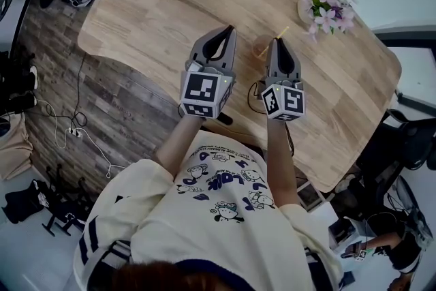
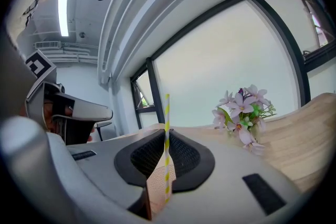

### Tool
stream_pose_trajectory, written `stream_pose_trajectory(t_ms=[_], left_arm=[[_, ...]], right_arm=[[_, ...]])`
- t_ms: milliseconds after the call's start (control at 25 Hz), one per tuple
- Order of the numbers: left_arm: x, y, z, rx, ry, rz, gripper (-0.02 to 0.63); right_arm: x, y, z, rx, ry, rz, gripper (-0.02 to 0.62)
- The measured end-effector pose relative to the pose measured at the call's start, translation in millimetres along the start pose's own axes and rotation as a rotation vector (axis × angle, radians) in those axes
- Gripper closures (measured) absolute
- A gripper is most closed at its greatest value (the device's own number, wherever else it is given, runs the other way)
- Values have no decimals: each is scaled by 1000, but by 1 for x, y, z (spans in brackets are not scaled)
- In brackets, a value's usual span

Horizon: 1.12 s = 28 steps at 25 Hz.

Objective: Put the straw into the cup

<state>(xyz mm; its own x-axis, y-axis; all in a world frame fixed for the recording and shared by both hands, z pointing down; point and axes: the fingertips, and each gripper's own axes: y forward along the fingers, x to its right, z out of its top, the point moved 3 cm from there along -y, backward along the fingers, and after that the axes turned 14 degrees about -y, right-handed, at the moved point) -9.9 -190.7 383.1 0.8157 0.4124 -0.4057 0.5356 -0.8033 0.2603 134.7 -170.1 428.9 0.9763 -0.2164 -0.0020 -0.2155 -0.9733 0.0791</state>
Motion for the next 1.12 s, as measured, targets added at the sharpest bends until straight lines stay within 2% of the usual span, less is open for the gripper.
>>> stream_pose_trajectory(t_ms=[280,480,840,1040,1120], left_arm=[[0,1,-2,-5,-4,-2,574],[1,2,-1,-1,-9,-2,574],[8,3,4,19,-7,-21,574],[16,5,8,30,1,-39,575],[20,6,10,37,11,-48,574]], right_arm=[[-2,3,-2,-17,7,11,519],[-1,2,4,-10,1,6,515],[4,-8,48,45,-61,-75,515],[4,-17,72,110,-95,-104,574],[3,-21,76,125,-103,-107,574]])
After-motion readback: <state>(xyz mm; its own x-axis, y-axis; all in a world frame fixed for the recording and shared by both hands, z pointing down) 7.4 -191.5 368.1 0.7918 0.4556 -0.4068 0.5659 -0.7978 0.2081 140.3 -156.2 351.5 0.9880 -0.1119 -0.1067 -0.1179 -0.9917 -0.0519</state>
